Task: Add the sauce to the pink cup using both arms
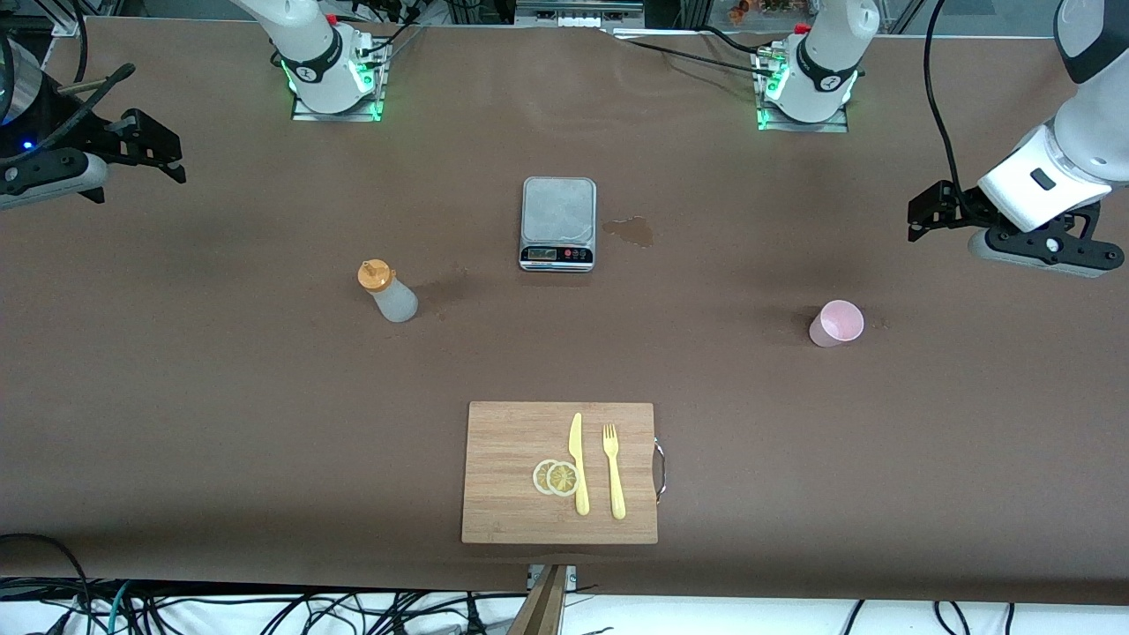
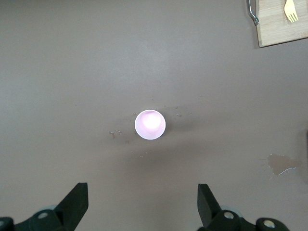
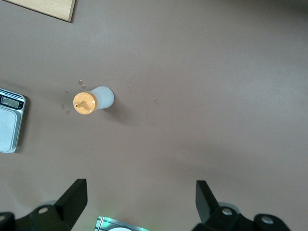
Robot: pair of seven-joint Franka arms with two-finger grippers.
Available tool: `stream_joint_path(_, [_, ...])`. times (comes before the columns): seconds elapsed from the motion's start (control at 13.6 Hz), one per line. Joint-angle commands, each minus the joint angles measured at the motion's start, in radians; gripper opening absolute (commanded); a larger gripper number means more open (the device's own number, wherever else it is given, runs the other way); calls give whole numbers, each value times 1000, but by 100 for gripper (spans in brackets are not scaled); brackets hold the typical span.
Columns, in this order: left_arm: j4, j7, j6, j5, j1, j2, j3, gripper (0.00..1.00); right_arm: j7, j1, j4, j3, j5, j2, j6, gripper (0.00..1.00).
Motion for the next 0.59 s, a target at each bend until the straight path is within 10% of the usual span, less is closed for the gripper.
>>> stream_joint_path(0.0, [27, -3, 1, -13, -3, 18, 5, 100, -13, -1, 11, 4, 6, -8, -19, 100])
stream_joint_path(0.51, [24, 0, 91, -10, 2, 138, 7, 100, -16, -1, 4, 26, 4, -16, -52, 100])
